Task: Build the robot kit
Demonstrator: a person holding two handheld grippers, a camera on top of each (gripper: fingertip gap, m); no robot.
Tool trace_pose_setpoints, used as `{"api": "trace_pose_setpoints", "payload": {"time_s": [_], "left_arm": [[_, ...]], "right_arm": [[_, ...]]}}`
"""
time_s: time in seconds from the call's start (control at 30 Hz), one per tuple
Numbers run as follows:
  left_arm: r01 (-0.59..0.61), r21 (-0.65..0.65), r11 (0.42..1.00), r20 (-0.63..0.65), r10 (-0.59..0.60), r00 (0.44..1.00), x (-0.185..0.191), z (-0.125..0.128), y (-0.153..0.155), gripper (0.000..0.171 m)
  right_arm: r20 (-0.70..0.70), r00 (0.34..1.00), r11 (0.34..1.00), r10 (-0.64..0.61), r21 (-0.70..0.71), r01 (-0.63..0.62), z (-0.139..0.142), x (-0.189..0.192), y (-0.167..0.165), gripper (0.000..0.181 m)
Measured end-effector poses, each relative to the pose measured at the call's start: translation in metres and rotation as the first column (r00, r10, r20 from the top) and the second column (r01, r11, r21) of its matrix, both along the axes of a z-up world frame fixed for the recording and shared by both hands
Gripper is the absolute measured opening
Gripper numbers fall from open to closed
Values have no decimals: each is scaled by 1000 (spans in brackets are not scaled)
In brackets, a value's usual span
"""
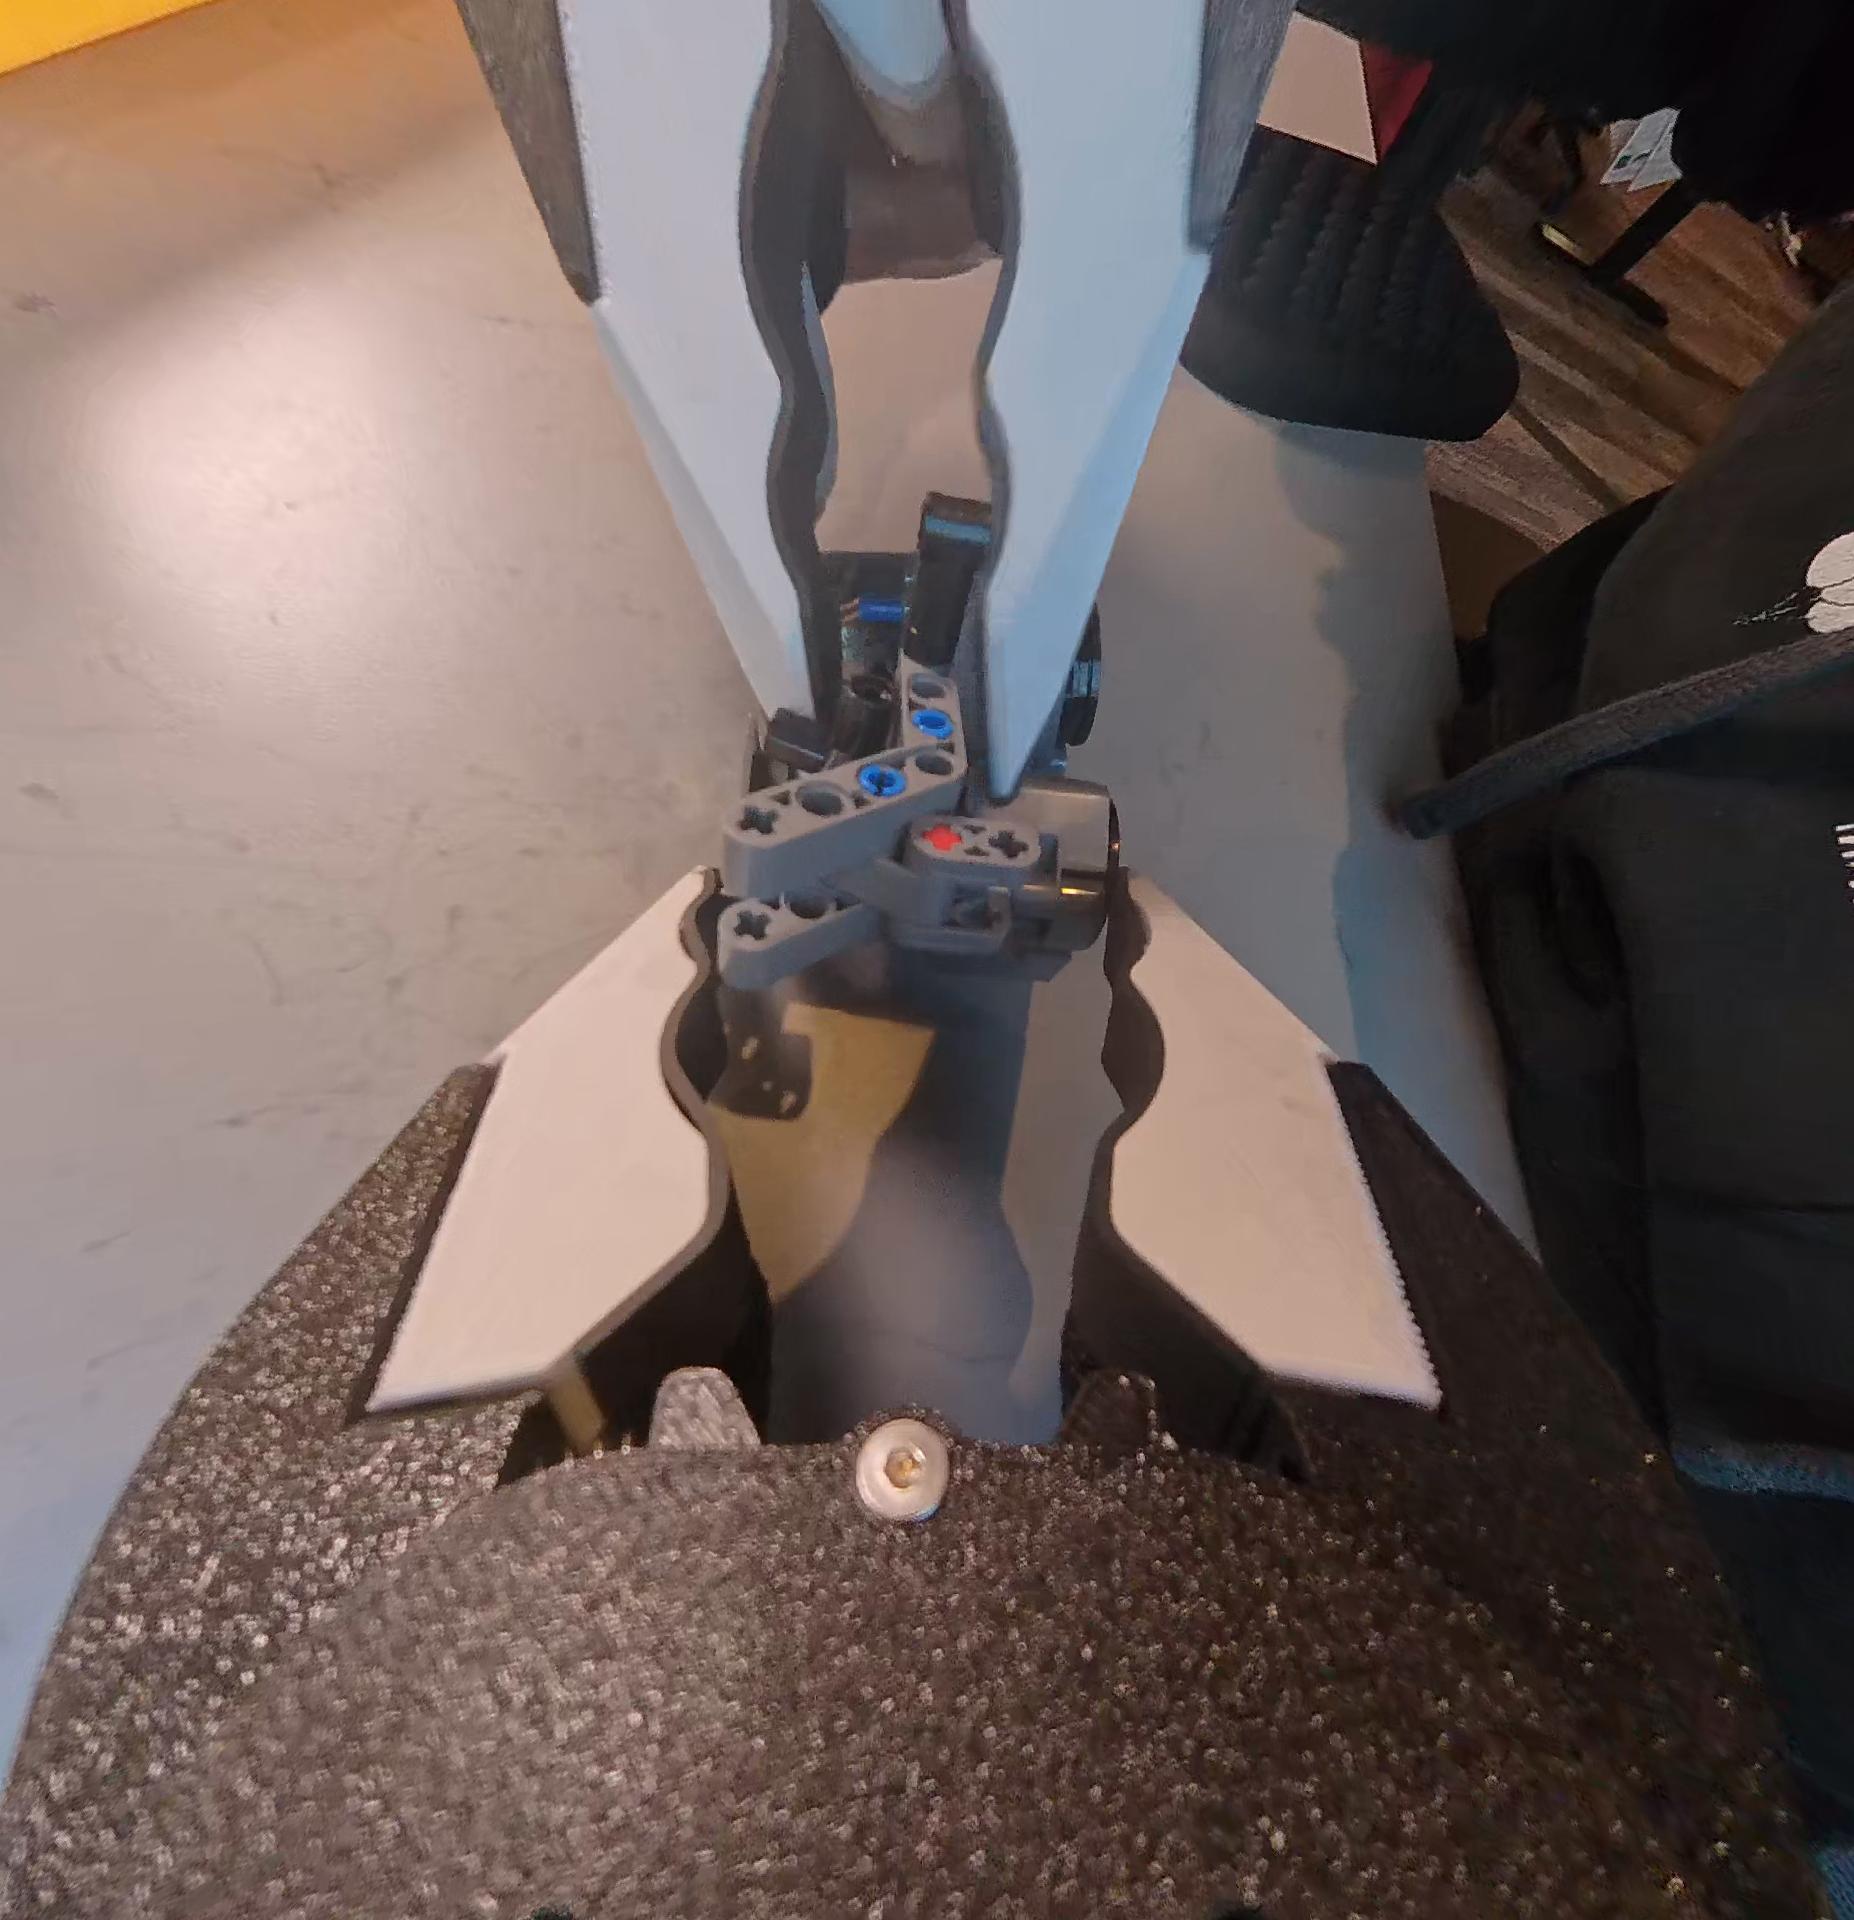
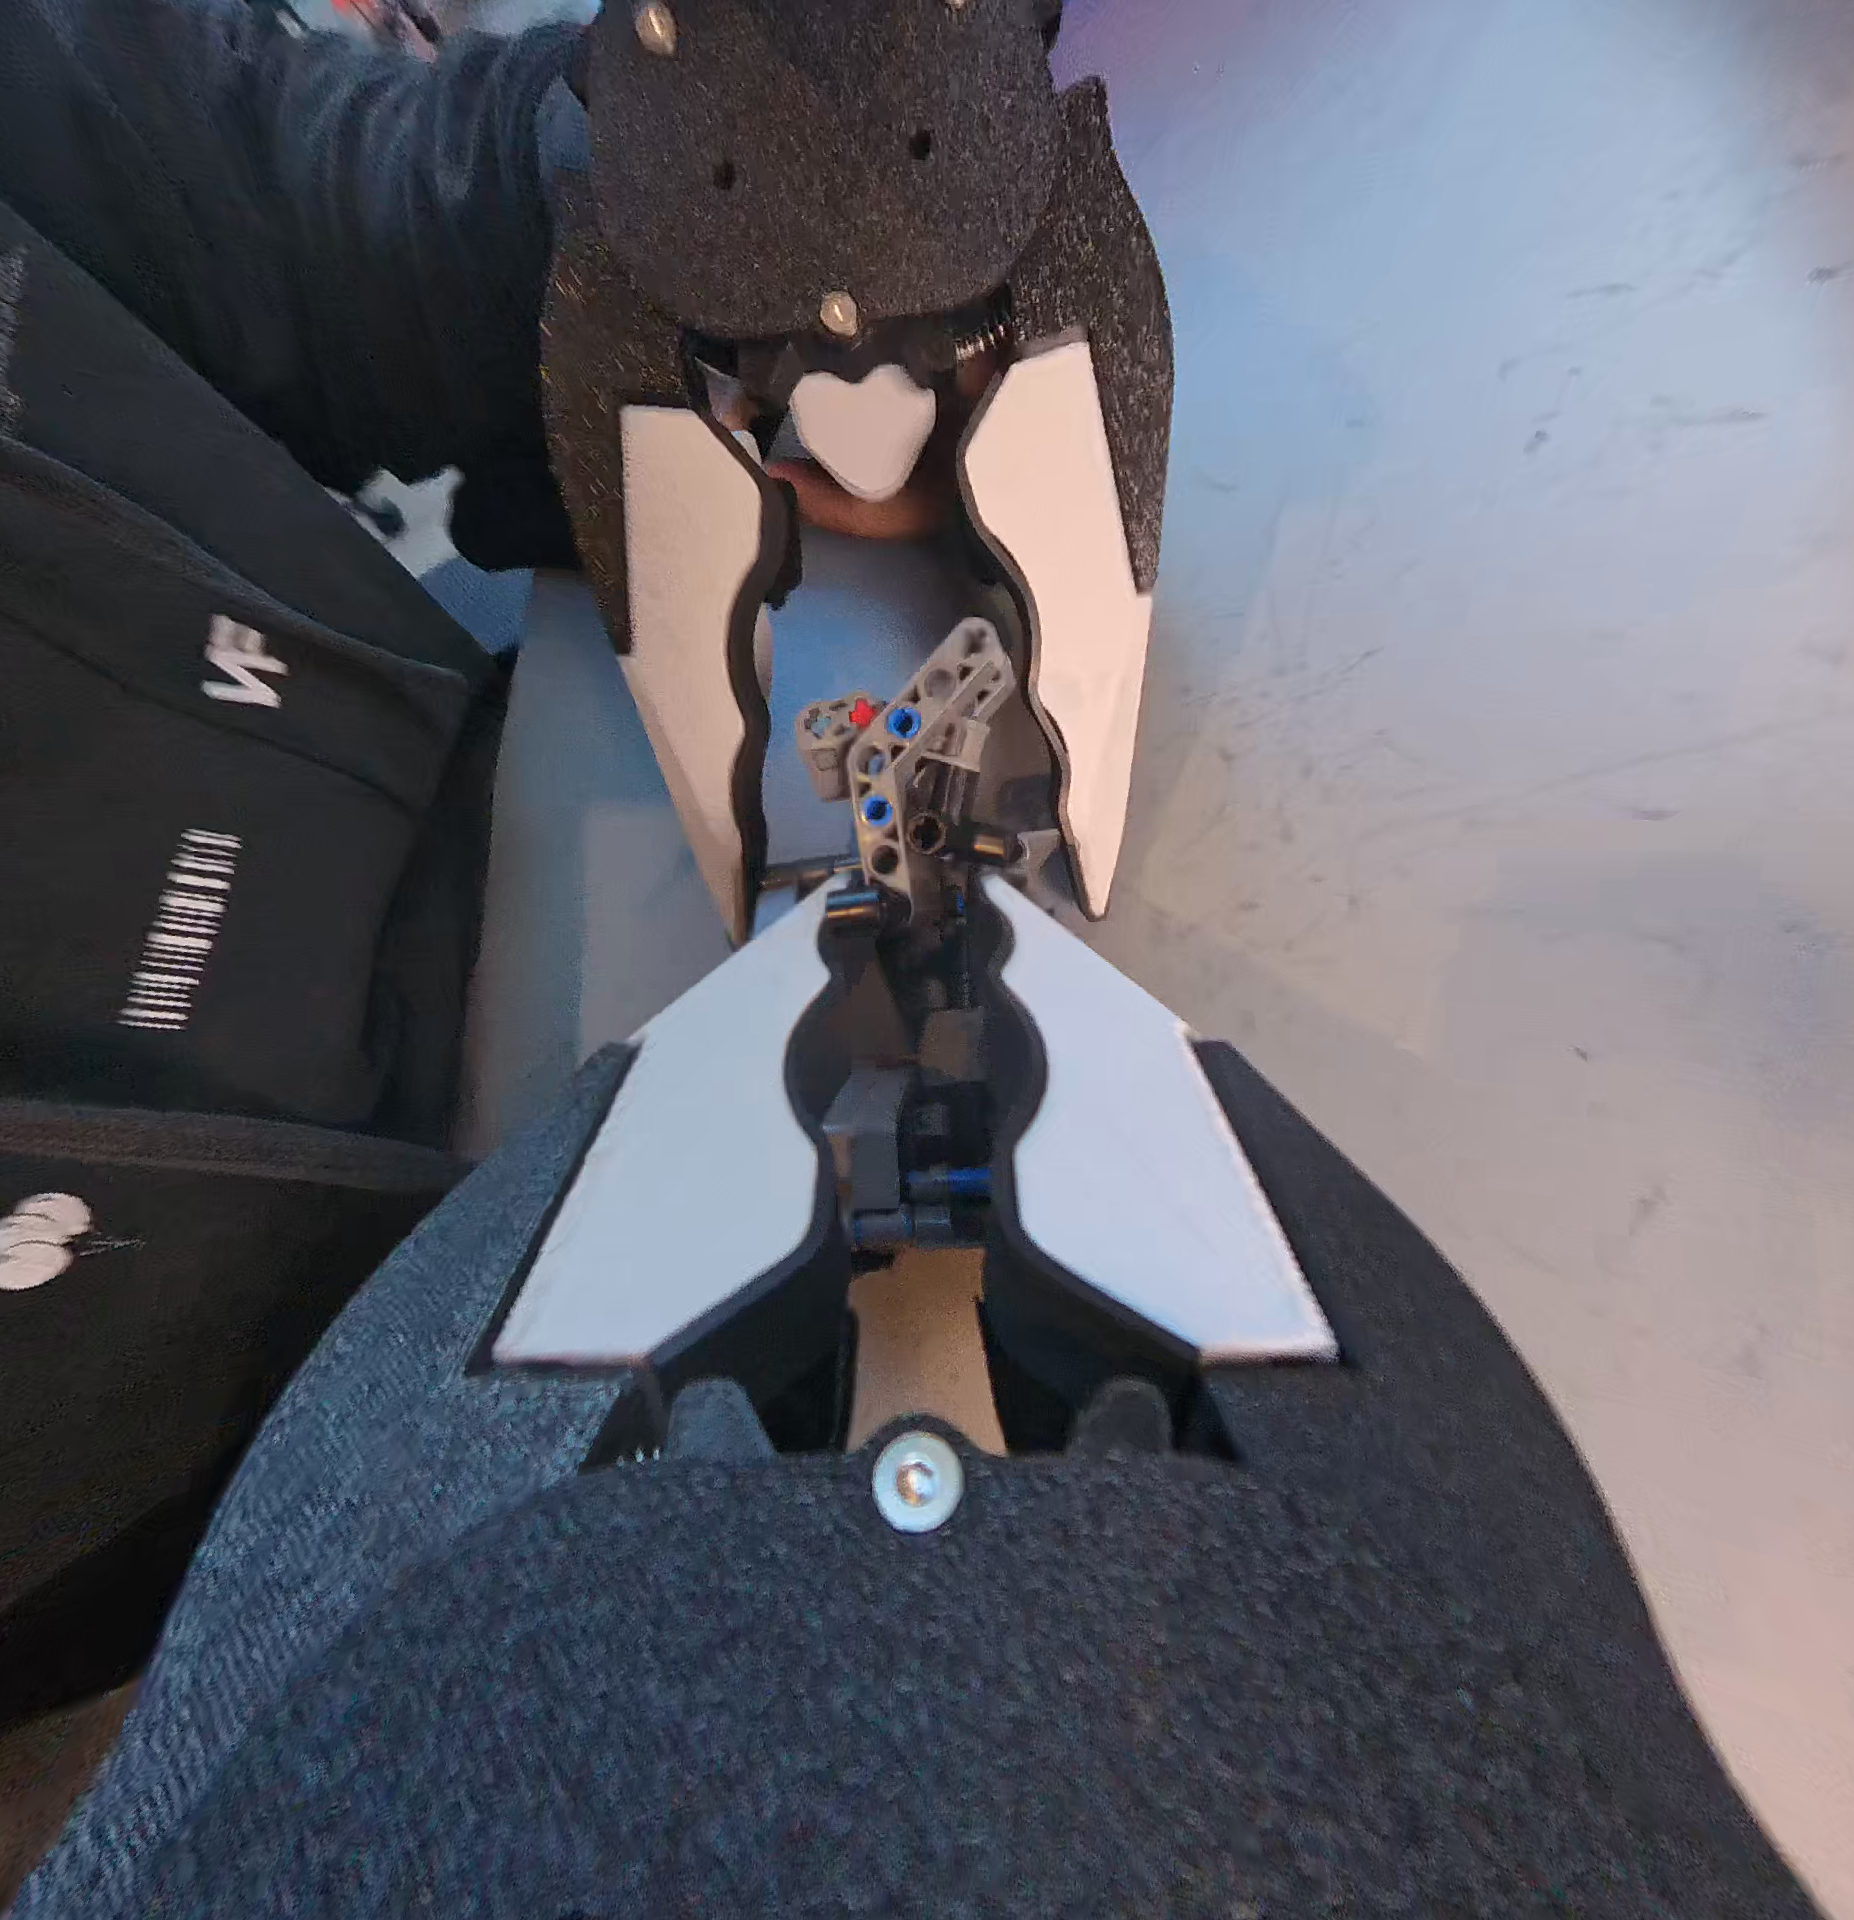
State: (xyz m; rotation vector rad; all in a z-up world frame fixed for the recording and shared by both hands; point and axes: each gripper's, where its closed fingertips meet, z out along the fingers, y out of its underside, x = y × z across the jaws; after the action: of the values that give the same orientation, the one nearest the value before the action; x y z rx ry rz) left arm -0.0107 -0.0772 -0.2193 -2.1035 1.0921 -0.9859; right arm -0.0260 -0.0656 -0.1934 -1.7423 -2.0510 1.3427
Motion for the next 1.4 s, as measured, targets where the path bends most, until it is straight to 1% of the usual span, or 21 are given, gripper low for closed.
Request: {"api": "trace_pose_setpoints", "payload": {"time_s": [0.03,0.1,0.13,0.33,0.5,0.57,0.67,0.73,0.83,0.9,1.1,1.17,1.23,1.27,1.33,1.4], "left_arm": [[-1,-3,1000,1,1,1000,0,0,0,72],[4,-7,1000,-2,-4,1000,0,0,-1,72],[-3,-12,1000,4,3,1000,0,0,0,72],[-22,-9,1000,16,23,1000,-2,4,3,72],[-36,-3,999,-13,36,999,-2,2,3,71],[-45,-2,999,-22,45,999,-1,-1,4,71],[-52,-2,999,-26,52,998,-2,-1,5,71],[-58,3,998,-28,58,998,-3,-1,6,71],[-67,-3,998,-19,66,998,-4,0,7,72],[-65,-2,998,-17,65,998,-4,0,8,71],[-54,-12,998,-16,54,998,-4,-1,6,70],[-42,-12,999,-13,42,999,-1,0,4,71],[-45,-24,999,4,46,999,-1,2,5,71],[-49,-30,998,11,49,999,-2,2,5,71],[-49,-33,998,5,49,999,-2,1,5,71],[-59,-32,998,-4,59,998,-3,0,7,71]], "right_arm": [[-3,1000,999,16,28,-16,-3,-1,-3,13],[-21,1000,998,11,59,-10,-3,-3,-2,10],[-41,999,995,13,101,-9,-4,-4,1,6],[-173,985,955,-21,289,71,0,-2,5,6],[-153,988,892,-19,444,86,-1,-5,4,6],[-96,995,902,-31,426,69,-3,-6,4,5],[-47,998,907,-37,418,53,-4,-9,5,6],[-55,997,922,-54,382,71,-4,-9,6,6],[-91,990,939,-109,318,132,-3,-4,10,6],[-104,990,926,-99,353,130,-3,-3,9,6],[-87,996,901,-27,429,62,-3,-11,5,6],[-74,997,930,-14,365,40,-3,-8,3,6],[-84,996,970,-27,240,47,-2,-4,5,6],[-97,995,978,-24,202,43,-2,-4,6,6],[-100,995,982,-3,190,22,-4,-4,4,6],[-93,996,969,8,245,15,-4,-7,5,6]]}}
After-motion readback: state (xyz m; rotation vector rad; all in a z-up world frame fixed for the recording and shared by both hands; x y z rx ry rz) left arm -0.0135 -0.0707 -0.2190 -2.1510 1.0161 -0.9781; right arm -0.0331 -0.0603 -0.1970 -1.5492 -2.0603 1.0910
